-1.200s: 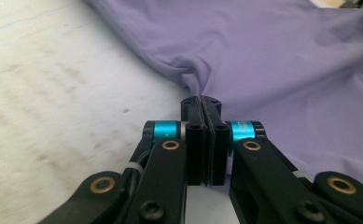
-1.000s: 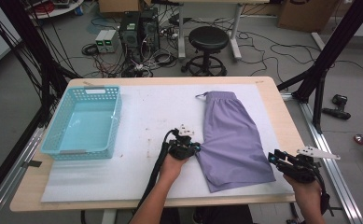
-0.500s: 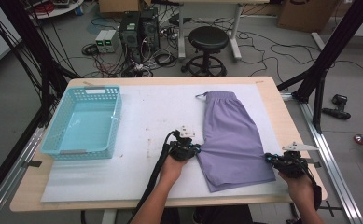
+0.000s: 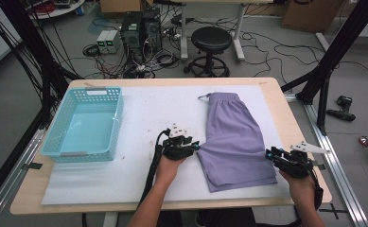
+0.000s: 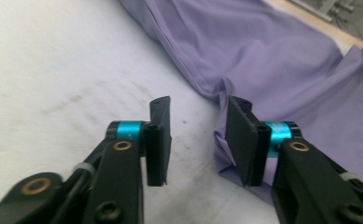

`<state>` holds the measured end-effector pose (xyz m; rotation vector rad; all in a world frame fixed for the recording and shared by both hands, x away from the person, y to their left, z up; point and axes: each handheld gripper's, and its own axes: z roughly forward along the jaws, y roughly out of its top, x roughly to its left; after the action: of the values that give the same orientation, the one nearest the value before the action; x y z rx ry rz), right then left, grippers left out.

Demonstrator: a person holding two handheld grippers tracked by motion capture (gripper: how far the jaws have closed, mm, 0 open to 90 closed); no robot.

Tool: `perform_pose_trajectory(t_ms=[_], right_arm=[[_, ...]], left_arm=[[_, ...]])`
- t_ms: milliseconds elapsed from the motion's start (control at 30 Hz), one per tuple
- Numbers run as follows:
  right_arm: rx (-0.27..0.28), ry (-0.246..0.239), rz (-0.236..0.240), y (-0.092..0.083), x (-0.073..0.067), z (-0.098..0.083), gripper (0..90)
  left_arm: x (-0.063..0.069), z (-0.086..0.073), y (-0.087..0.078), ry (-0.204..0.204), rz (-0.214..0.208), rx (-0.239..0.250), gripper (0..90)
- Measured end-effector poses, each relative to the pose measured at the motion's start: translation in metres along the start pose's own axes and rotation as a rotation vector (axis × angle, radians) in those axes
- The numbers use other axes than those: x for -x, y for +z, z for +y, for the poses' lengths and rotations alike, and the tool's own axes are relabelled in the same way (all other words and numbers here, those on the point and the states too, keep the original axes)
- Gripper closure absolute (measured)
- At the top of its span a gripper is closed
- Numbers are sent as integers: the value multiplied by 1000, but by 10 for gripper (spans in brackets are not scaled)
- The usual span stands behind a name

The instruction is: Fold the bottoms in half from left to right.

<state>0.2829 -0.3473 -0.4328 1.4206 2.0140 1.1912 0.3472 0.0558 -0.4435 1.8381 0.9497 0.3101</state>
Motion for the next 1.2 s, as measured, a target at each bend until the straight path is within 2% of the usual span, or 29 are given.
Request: perform_pose_trajectory(t_ms=[67,133,200,300,400,567,633,733,800,867,933,967,1033,1200], right_arm=[[46,-9,43,-6,-7,2,657],[68,-35,80,-9,-15,4,633],[80,-68,112,-9,-26,6,600],[100,-105,175,-7,-43,8,514],[114,-180,259,-1,-61,4,533],[8,-306,425,17,-93,-3,700],[-36,-340,463,24,-105,-7,734],[-91,-382,498,35,-117,-12,732],[-125,-403,494,43,-123,-14,720],[-168,-415,468,49,-126,-14,735],[-206,-410,466,54,-126,-13,870],[-211,-408,470,54,-126,-12,900],[-204,-391,483,52,-125,-8,900],[-141,-318,515,48,-118,-1,900]], left_arm=[[-5,0,-12,2,-3,35,540],[-11,-1,-26,-1,4,63,466],[-19,-4,-43,7,53,79,354],[-33,-8,-65,5,71,102,334],[-41,-11,-82,-7,98,120,334],[-48,-21,-102,-22,140,131,339],[-50,-25,-106,-39,149,134,339],[-49,-28,-110,-46,159,138,345],[-48,-30,-112,-48,162,139,350],[-48,-31,-112,-48,161,139,354],[-48,-32,-112,-51,163,133,356],[-49,-32,-112,-49,163,131,357],[-50,-32,-112,-53,165,131,360],[-50,-32,-110,-55,163,131,368]])
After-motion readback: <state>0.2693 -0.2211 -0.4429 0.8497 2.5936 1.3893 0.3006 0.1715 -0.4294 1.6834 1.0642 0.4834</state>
